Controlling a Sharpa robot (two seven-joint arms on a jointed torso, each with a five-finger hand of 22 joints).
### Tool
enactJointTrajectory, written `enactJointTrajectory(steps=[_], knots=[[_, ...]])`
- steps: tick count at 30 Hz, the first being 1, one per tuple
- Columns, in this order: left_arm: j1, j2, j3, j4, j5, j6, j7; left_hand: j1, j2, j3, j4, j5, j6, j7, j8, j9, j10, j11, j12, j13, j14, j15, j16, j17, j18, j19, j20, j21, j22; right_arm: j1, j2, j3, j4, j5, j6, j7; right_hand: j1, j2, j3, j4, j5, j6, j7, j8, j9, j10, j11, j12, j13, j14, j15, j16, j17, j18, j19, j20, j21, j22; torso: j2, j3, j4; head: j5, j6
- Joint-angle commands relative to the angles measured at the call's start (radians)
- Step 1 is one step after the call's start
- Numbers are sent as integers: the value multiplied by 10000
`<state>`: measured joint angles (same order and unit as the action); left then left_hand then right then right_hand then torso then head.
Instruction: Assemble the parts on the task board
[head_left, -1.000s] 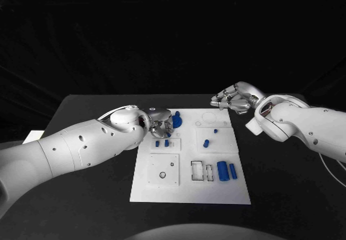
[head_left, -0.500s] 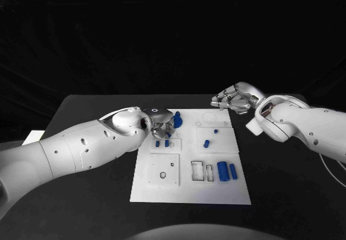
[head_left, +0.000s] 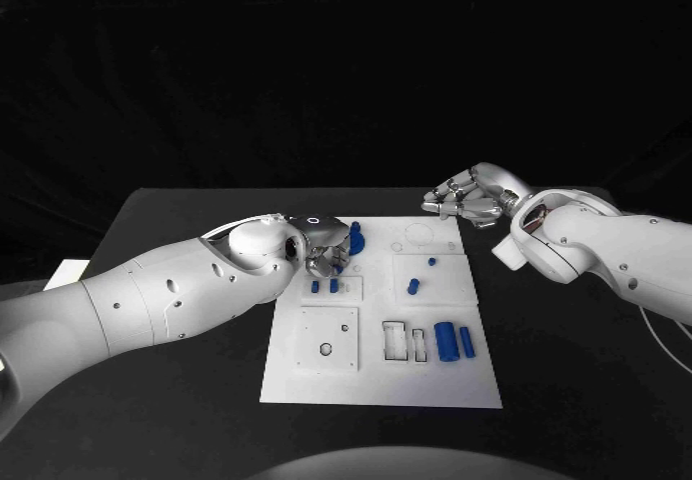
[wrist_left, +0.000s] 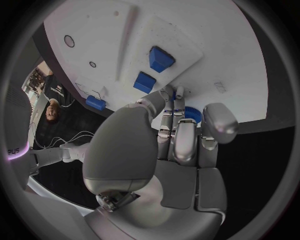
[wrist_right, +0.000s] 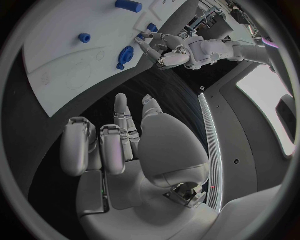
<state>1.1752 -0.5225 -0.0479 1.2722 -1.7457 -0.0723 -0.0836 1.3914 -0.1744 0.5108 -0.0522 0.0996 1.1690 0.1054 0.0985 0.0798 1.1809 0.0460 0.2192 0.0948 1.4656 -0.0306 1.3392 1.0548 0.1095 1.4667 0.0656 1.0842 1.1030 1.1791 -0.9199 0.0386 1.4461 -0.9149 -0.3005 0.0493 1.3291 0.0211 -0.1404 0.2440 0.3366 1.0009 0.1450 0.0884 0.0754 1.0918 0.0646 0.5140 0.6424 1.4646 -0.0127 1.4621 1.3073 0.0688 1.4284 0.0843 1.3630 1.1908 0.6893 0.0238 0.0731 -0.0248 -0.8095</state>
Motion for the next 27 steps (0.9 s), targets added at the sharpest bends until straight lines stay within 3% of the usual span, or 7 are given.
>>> enactJointTrajectory(steps=[1, 12, 27], knots=[[-67, 2, -59, -25, -292, 222, -81, 30, 115, 115, -13, -25, 103, 20, 13, 12, 133, -2, -71, 9, 134, -81, 44, 14, -86, 88, -58, 63, 48, -6, 1, 1, 17, -13, 59, 99, 16, 81, -68, 8, 7, 56, 16, -48, -10, 102, -15, -74, -43, 728, -34, -50, 1192, 78, -56, 4, -25, -7, -3, 0, -2, -6, -11], [-68, -50, -51, -18, -281, -96, -25, -3, 92, 213, -37, -17, 155, 72, -29, 14, 269, 29, -253, -10, 141, -60, 57, 23, -106, 104, -59, 149, 148, -6, 2, 1, 21, -6, 58, 109, 9, 92, -69, 16, 7, 57, 17, -49, -10, 111, -15, -79, -53, 729, -34, -48, 1196, 80, -59, 5, -30, -15, -6, -3, -1, -6, 1], [-67, -273, 61, 280, 25, -776, 154, -34, 63, 260, -39, 29, 167, 120, -62, 10, 323, 56, -360, -22, 149, -39, 66, 26, -144, 142, -46, 321, 322, -7, 12, 1, 12, 12, 51, 129, 9, 92, -69, 16, 7, 57, 17, -49, -10, 111, -15, -79, -53, 729, -34, -48, 1196, 80, -59, 5, -30, -15, -12, 0, 4, 6, 48]])
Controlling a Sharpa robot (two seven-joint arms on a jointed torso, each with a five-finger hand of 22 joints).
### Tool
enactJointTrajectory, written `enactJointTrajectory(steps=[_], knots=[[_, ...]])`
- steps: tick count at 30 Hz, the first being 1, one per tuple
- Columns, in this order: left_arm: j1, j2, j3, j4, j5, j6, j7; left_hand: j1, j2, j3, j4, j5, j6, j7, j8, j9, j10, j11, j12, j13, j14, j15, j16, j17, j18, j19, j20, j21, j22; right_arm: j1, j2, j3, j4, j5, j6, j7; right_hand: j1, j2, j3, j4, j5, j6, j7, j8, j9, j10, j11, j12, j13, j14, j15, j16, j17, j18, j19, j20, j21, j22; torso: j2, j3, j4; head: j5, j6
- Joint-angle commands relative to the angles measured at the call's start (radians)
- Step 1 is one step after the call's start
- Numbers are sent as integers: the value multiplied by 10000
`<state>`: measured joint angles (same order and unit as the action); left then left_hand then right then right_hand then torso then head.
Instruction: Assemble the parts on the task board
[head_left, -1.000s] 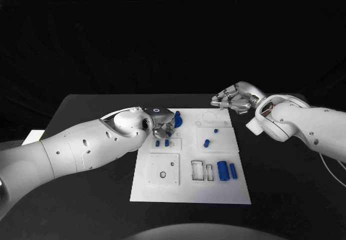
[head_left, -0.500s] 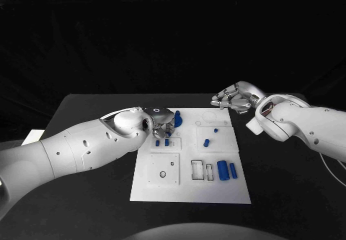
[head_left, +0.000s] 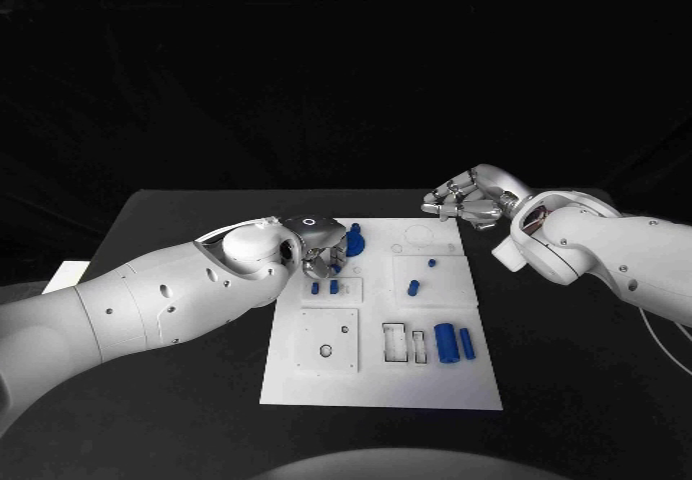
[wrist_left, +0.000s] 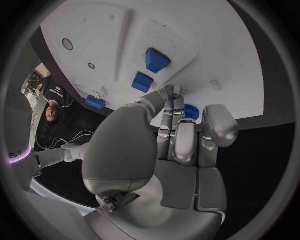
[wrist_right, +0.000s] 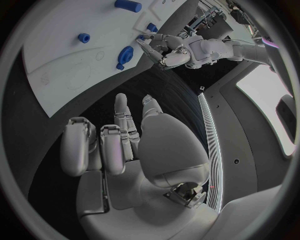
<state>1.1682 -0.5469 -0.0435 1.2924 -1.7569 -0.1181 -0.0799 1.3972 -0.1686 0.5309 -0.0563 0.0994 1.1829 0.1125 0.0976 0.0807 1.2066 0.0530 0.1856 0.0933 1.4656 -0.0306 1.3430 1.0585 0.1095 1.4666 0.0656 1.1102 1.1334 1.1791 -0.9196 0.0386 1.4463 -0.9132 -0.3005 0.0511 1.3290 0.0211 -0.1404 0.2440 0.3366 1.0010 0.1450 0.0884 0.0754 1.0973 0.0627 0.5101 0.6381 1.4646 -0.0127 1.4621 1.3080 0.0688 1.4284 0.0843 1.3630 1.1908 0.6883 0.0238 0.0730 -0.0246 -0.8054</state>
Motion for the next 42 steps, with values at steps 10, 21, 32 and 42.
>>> enactJointTrajectory(steps=[10, 21, 32, 42], knots=[[5, -195, 131, 320, 251, -724, 199, -95, 3, 79, 0, 51, 42, 61, -59, 2, 88, -8, -55, -9, 151, -35, 31, -9, -163, 163, -44, 154, 109, -7, 20, 1, -3, 9, 52, 127, 9, 92, -69, 16, 7, 57, 17, -49, -10, 56, 4, -40, -9, 729, -34, -48, 1190, 80, -59, 5, -30, -15, 1, -2, 14, 23, 44], [4, -445, 232, 623, 496, -831, 211, -117, -10, 95, 7, 72, 56, 76, -68, 2, 110, 3, -96, -12, 145, -28, 16, -45, -178, 179, -39, 225, 180, -17, 34, 1, -18, 18, 66, 138, 9, 92, -69, 16, 7, 57, 17, -49, -10, 56, 4, -40, -9, 729, -34, -48, 1190, 80, -59, 5, -30, -15, 1, 4, 13, 50, 61], [6, -947, 329, 1025, 795, -508, 34, -191, -57, 90, 37, 76, 65, 86, -90, 0, 134, 16, -170, -18, 137, -15, 0, -84, -184, 185, -28, 257, 217, -21, 33, 1, -18, 23, 66, 140, 9, 92, -69, 16, 7, 57, 17, -49, -10, 56, 4, -40, -9, 729, -34, -48, 1190, 80, -59, 5, -30, -15, 1, 1, 14, 92, 62], [-2, -1148, 332, 1011, 995, -368, -30, -216, -72, 89, 49, 76, 63, 88, -101, -2, 139, 19, -198, -21, 138, -11, 4, -74, -187, 187, -24, 272, 234, -23, 32, 1, -14, 24, 66, 141, -7, 105, -79, 33, 4, 60, 16, -51, -10, 80, 4, -61, -46, 726, -34, -59, 1177, 81, -60, 5, -34, -20, 3, -7, 12, 120, 66]])
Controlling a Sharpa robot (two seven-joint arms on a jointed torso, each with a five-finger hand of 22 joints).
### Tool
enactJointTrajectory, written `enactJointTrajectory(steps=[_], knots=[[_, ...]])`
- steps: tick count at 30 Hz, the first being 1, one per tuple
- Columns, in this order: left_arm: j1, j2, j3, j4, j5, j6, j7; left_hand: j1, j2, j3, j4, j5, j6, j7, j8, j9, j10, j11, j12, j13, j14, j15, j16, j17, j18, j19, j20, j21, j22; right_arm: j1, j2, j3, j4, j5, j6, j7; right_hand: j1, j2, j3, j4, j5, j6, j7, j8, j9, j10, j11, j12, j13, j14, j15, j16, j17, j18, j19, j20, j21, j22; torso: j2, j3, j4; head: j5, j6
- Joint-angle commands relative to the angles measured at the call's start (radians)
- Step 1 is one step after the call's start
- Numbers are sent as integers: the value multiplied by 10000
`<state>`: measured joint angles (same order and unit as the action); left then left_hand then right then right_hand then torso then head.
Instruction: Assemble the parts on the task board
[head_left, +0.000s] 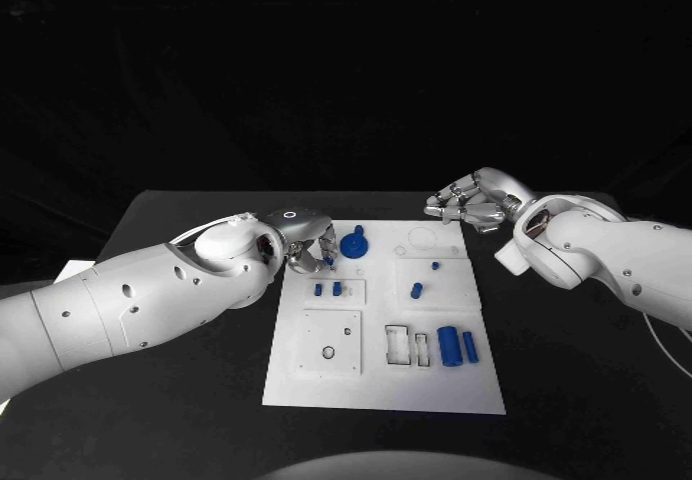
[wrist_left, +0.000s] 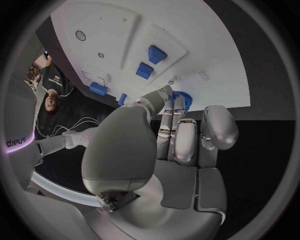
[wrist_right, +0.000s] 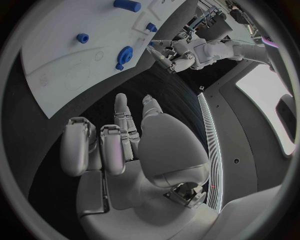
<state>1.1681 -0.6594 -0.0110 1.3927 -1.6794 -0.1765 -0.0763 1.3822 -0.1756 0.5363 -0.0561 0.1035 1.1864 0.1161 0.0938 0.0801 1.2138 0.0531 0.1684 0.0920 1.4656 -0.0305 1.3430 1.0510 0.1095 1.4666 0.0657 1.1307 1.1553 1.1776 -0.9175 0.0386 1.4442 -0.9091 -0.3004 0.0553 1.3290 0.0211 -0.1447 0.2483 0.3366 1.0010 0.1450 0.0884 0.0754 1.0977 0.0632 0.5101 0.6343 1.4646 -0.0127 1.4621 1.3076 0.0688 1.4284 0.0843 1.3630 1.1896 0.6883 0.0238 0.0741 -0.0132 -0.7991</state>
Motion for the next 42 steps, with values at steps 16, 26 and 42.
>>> enactJointTrajectory(steps=[16, 26, 42], knots=[[-15, 106, 1, -244, 328, 498, -265, -133, -39, 40, 86, 37, 1, 67, -106, -7, 62, 35, -121, -19, 124, 2, -16, -36, -191, 185, -13, 85, 41, -11, 15, 1, 8, -17, 63, 99, -7, 106, -36, -10, 4, 60, 16, -51, -10, 76, -1, -61, -8, 727, -34, -59, 1182, 81, -60, 5, -34, -8, 7, 1, -6, 37, -27], [-38, 291, -2, -490, 323, 607, -288, -140, -43, 42, 91, 38, -3, 69, -113, -8, 60, 37, -135, -20, 120, 4, -25, -53, -190, 183, -11, 81, 39, -12, 18, 1, 6, -17, 65, 101, -7, 106, -36, -10, 4, 60, 16, -51, -10, 76, -1, -61, -8, 727, -34, -59, 1182, 81, -60, 5, -34, -8, 14, 2, -16, 40, -17], [-58, 456, -7, -678, 322, 659, -242, -147, -46, 46, 97, 39, -9, 69, -122, -10, 62, 39, -151, -21, 115, 7, -32, -65, -191, 183, -8, 84, 44, -13, 23, 2, 11, -17, 64, 110, -7, 106, -36, -10, 4, 60, 16, -51, -10, 76, -1, -61, -8, 727, -34, -59, 1182, 81, -60, 5, -34, -8, 11, 2, -12, 18, -44]])
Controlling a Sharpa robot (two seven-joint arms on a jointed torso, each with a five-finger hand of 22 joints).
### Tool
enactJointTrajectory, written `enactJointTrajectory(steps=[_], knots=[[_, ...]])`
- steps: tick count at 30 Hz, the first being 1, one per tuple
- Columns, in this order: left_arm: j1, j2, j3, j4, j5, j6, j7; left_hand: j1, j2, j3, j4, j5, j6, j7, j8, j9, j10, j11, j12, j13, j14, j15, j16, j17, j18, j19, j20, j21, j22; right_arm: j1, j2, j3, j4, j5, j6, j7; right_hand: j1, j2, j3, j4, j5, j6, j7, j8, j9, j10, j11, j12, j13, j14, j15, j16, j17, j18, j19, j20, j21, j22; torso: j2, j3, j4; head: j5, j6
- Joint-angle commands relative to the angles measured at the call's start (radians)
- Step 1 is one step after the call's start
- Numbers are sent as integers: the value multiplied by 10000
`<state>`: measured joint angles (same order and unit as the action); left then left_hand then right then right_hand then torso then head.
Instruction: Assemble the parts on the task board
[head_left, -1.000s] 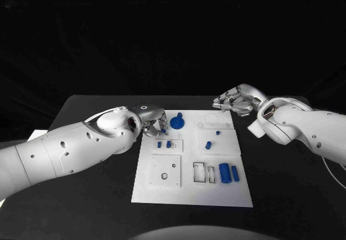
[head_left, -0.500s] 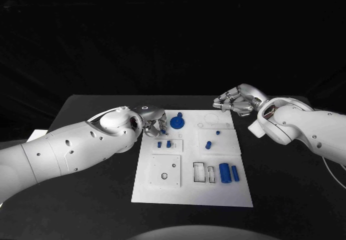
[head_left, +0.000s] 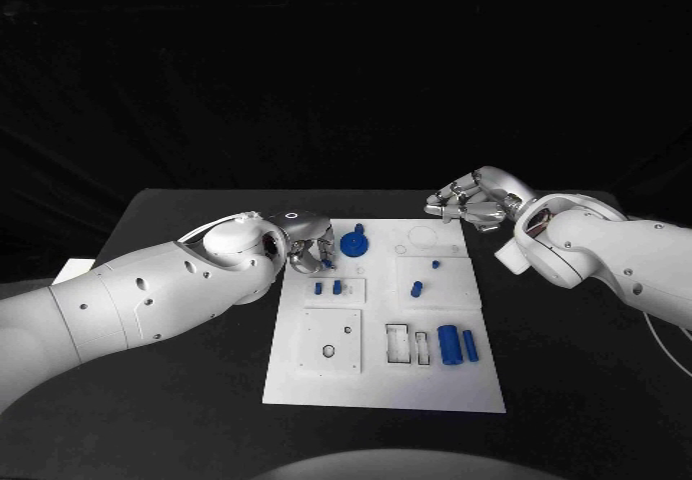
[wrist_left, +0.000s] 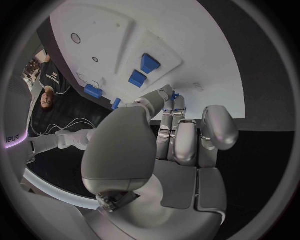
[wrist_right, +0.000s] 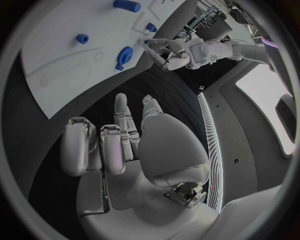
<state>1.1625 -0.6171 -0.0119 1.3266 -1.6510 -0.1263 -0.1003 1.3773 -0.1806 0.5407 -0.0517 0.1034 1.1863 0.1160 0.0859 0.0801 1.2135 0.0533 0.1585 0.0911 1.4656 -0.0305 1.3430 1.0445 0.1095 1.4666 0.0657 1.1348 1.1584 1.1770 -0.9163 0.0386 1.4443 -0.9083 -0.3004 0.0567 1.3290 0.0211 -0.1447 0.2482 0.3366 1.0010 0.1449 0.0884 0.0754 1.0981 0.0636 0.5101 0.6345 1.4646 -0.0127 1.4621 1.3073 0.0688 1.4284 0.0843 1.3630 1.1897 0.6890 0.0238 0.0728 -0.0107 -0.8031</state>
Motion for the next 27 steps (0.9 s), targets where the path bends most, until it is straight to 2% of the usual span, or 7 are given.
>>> enactJointTrajectory(steps=[1, 27], knots=[[-3, 37, 2, -23, 38, 156, -1, -98, 4, 2, 52, 39, -8, 69, -43, -11, 65, 37, -52, -12, 115, 6, -32, 1, -191, 183, -9, 44, 13, -7, 10, 2, 10, -25, 64, 95, -7, 105, -37, -9, 4, 60, 16, -51, -10, 72, -5, -61, -10, 727, -34, -59, 1184, 81, -60, 5, -34, -9, 4, -1, 1, -6, -5], [-7, 106, -3, -65, 38, 146, 86, -109, -12, 13, 59, 40, -33, 68, -69, -18, 50, 43, -101, -16, 105, 12, -47, -24, -189, 177, -3, 36, 11, -7, 4, 2, 21, -25, 65, 103, -7, 105, -37, -9, 4, 60, 16, -51, -10, 72, -5, -61, -10, 727, -34, -59, 1184, 81, -60, 5, -34, -9, -2, -2, 2, -30, -8]])
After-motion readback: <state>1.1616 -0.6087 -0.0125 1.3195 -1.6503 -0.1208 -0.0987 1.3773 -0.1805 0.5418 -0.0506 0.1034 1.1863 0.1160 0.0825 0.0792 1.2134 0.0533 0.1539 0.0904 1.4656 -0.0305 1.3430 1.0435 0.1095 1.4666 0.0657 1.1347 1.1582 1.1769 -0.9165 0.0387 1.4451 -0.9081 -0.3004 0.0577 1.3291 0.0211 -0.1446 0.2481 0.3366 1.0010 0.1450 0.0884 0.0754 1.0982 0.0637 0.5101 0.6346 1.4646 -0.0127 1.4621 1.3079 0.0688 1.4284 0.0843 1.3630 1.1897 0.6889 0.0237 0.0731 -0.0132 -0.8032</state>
